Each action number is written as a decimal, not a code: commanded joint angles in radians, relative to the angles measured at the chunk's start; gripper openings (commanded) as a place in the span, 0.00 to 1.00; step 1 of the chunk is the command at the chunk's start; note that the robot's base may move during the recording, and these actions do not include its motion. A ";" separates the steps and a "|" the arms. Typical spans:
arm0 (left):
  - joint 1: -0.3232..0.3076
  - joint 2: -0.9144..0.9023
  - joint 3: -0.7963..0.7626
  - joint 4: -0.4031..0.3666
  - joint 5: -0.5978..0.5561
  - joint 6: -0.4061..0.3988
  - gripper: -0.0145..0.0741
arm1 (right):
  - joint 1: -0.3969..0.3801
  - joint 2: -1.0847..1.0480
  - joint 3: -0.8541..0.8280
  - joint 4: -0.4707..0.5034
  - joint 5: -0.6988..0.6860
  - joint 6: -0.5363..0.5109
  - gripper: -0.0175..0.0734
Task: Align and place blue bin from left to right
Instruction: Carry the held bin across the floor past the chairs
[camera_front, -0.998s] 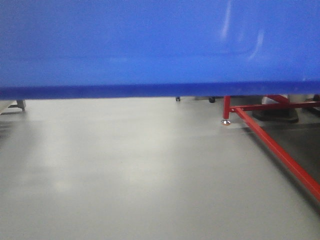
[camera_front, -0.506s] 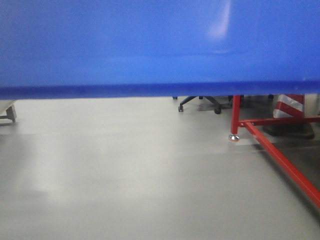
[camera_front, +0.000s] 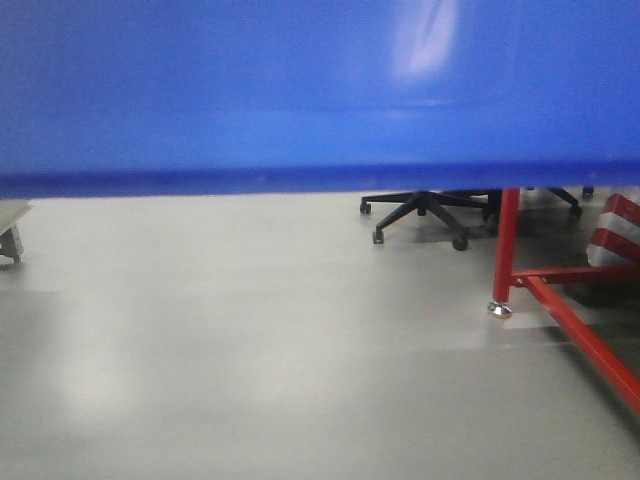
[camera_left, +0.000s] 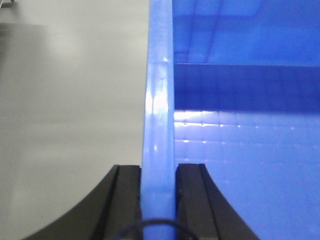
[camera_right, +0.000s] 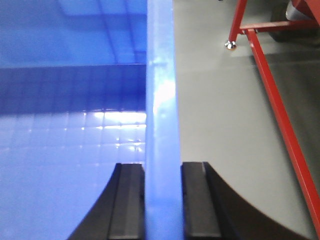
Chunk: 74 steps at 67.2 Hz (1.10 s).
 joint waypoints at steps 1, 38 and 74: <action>-0.011 -0.010 -0.008 0.031 -0.074 -0.005 0.04 | 0.006 -0.014 -0.008 -0.030 -0.106 -0.003 0.12; -0.011 -0.010 -0.008 0.031 -0.074 -0.005 0.04 | 0.006 -0.014 -0.008 -0.030 -0.110 -0.003 0.12; -0.011 -0.010 -0.008 0.044 -0.074 -0.005 0.04 | 0.006 -0.014 -0.008 -0.030 -0.113 -0.003 0.12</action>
